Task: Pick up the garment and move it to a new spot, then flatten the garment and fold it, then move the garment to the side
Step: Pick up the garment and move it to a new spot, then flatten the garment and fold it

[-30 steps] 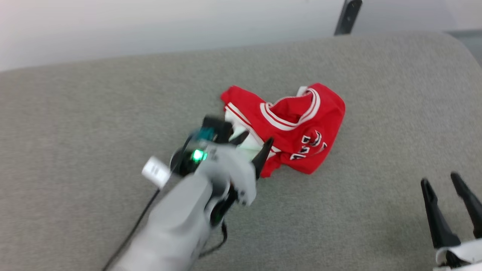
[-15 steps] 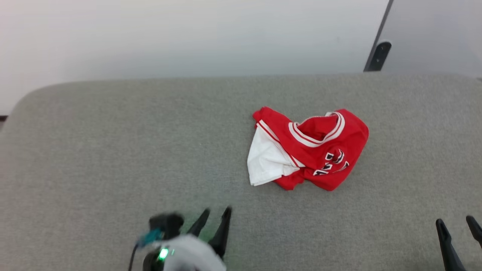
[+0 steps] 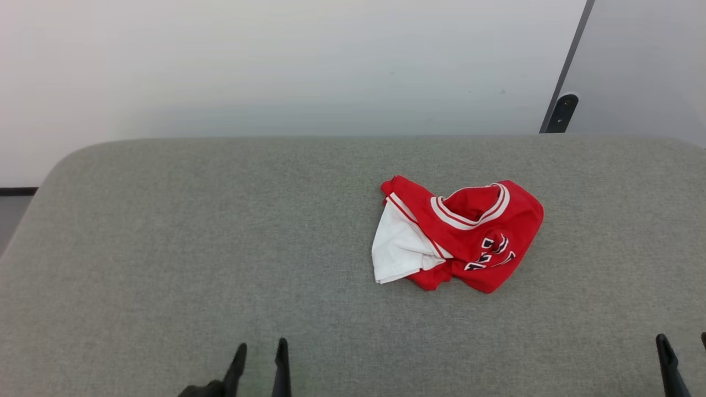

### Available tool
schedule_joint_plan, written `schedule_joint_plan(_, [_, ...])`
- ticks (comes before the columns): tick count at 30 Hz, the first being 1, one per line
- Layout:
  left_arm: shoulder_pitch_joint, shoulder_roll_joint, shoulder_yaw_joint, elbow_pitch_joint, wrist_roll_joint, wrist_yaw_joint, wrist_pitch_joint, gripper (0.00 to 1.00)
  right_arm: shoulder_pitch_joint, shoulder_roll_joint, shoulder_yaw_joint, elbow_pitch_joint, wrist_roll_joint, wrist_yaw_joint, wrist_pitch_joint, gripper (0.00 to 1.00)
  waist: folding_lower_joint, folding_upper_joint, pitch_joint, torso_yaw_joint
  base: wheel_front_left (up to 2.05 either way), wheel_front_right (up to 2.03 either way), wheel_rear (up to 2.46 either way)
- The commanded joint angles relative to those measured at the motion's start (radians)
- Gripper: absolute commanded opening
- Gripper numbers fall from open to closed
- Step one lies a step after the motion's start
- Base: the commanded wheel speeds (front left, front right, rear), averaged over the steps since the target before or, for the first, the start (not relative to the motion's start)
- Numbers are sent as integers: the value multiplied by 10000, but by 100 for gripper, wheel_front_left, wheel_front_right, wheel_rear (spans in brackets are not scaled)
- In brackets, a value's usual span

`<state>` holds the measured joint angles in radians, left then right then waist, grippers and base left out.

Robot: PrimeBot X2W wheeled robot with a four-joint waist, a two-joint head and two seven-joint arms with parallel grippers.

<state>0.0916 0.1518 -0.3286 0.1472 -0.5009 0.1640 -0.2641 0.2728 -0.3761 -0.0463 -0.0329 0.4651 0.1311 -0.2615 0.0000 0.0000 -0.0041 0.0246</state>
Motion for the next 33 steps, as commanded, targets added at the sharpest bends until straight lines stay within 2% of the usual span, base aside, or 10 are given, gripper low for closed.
schedule_joint_plan(1, [284, -116, 240, -331, 501, 147, 0, 100, 4, 74, -135, 1, 15, -7, -45, 100, 0, 0, -16, -43, 0, 0, 0])
schedule_joint_plan(6, [815, -330, 826, -1294, 1976, 325, -3, 100, -165, 136, -309, -22, 69, -7, -46, 100, 0, 0, -66, -157, 0, 0, 0])
schedule_joint_plan(12, [1198, -476, 1044, -1722, 2863, 214, -2, 100, -374, 172, -287, -117, 120, -7, -45, 100, 0, 0, -139, -247, 0, 0, 0])
schedule_joint_plan(33, [1523, -955, 1423, -1572, 3284, -99, -3, 100, -393, 579, 786, -30, -98, -7, -46, 100, 0, 0, -147, -137, 0, 0, 0])
